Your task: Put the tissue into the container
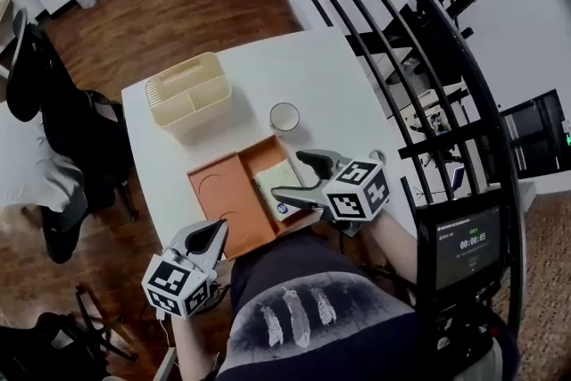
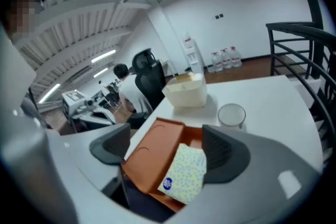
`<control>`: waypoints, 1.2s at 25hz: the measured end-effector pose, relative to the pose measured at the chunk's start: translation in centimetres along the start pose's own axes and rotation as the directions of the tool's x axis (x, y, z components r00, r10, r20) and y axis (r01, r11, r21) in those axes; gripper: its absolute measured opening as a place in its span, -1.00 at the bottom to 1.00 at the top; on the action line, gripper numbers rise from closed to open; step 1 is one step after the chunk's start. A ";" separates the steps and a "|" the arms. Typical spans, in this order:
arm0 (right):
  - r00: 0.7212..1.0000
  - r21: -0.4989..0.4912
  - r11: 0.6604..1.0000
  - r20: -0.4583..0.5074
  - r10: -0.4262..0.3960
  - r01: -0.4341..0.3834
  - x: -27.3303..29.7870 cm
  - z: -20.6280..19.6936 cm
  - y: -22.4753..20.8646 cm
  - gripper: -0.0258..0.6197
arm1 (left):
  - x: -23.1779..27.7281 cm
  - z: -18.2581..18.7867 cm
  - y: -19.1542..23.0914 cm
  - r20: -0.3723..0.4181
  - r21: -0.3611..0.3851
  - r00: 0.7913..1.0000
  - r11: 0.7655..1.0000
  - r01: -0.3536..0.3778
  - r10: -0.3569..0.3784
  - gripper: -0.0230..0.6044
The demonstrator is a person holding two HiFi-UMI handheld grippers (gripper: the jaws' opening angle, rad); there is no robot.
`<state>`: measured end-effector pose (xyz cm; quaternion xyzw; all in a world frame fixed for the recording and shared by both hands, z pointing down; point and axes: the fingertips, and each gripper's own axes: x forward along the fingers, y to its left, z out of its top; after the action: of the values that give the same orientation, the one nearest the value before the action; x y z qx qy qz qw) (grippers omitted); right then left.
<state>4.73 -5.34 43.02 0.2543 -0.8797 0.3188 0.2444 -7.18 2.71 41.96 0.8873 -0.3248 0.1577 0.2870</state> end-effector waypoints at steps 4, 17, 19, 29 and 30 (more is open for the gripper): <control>0.978 -0.077 0.991 0.168 0.124 -0.112 -4.3 5.3 2.6 0.17 | 0.6 1.5 -1.1 -0.001 0.023 1.000 1.000 0.016 -0.016 -0.88; 0.839 -0.270 0.897 0.335 0.428 -0.350 -11.5 7.4 7.6 -0.91 | 2.5 3.2 -5.2 0.010 0.047 1.000 0.999 -0.011 0.010 -0.88; 0.832 -0.282 0.887 0.328 0.447 -0.365 -10.8 7.0 7.8 -0.91 | 2.3 3.0 -4.8 0.017 0.045 1.000 0.999 -0.019 0.018 -0.88; 0.809 -0.313 0.842 0.270 0.522 -0.439 -9.2 5.0 7.6 -0.91 | 1.1 5.4 -4.5 0.116 0.037 0.992 0.998 -0.060 0.056 -0.88; 0.804 -0.317 0.836 0.267 0.532 -0.448 -9.1 4.9 7.6 -0.91 | 1.1 5.4 -4.7 0.119 0.039 0.991 0.997 -0.064 0.059 -0.88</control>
<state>5.70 -0.94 30.98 0.0371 -0.9759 0.2139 0.0241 -2.75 1.78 36.29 0.8904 -0.3651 0.1208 0.2434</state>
